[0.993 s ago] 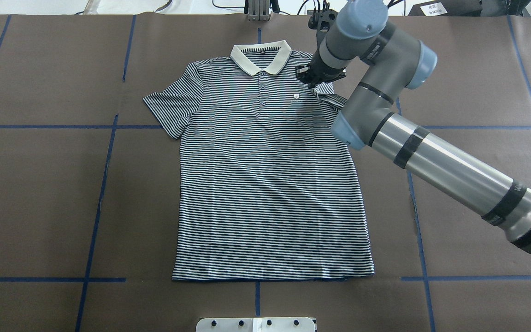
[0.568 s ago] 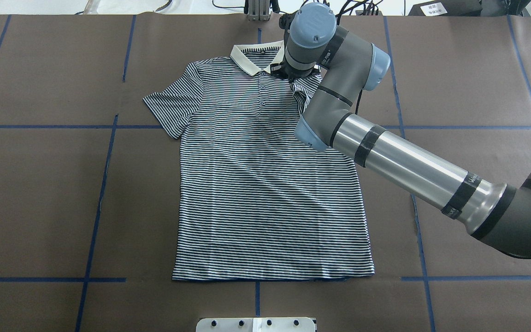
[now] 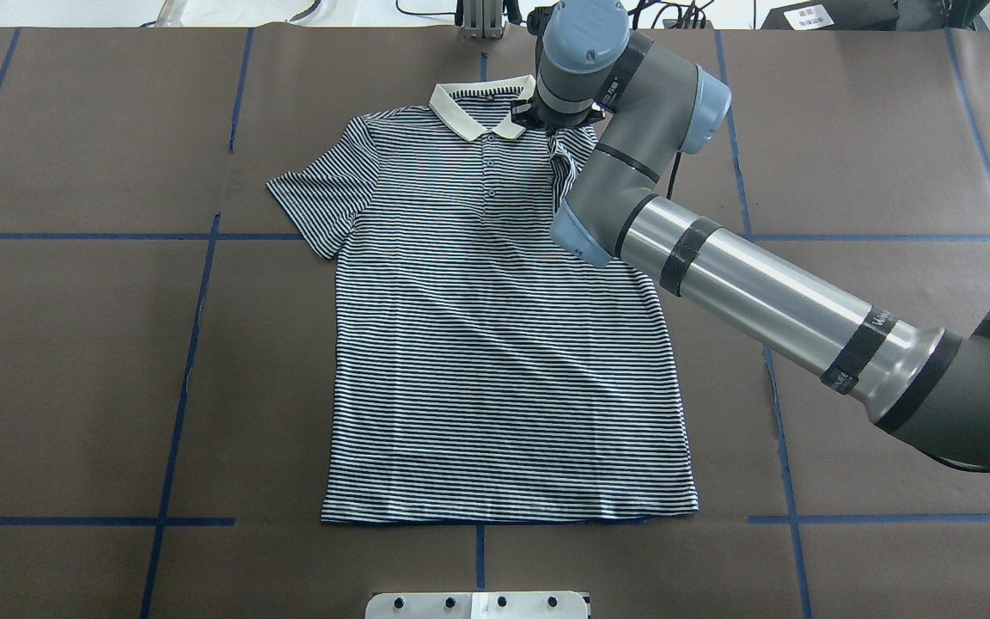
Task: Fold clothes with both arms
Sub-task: 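Grasp the sleeve with the right gripper and fold it inward across the chest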
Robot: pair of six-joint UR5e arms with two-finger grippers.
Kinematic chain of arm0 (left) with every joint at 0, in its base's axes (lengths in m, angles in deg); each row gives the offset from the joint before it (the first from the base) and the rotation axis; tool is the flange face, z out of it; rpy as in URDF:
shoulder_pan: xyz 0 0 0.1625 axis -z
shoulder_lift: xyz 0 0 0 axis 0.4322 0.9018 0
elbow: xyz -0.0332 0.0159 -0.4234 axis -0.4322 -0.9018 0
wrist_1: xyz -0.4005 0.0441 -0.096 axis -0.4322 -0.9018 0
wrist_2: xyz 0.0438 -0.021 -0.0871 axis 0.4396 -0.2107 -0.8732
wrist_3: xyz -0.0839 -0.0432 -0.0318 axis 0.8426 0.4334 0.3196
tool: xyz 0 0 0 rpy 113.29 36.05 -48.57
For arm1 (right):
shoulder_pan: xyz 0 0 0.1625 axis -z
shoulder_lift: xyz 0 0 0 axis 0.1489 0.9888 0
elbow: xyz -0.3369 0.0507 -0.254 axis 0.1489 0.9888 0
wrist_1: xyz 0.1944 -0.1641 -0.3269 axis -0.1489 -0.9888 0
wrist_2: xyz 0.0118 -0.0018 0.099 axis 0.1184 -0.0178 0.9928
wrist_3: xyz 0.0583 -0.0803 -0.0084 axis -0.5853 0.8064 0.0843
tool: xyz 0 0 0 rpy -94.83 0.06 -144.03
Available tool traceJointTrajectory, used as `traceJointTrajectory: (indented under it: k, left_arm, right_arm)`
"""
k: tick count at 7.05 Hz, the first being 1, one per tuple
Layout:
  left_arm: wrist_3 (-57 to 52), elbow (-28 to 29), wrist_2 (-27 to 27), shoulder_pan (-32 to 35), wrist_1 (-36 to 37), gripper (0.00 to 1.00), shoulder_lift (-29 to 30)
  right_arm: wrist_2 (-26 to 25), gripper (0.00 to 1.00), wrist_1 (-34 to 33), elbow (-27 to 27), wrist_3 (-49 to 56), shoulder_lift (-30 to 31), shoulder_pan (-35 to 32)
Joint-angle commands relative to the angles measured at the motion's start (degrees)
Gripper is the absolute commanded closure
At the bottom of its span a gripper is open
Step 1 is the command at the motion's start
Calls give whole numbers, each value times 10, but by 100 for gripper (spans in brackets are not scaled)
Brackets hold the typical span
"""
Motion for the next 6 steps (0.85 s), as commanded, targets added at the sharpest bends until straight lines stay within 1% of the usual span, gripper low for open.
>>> traceJointTrajectory:
  k: [1,4,5,6]
  left_arm:
    - [0,1,0,0,-3,0,0]
    - [2,5,0,-1,-8,0,2]
    - [68,2,2,-26,-20,0,14]
    - [178,3,8,-74,-61,0,26]
  right_arm:
    - [2,0,22,-3,-3,-3,-1]
    - [6,0,21,-17,-11,-14,-6]
    - [38,0,15,-20,-8,-14,-23]
    - [111,0,-21,-56,1,5,-53]
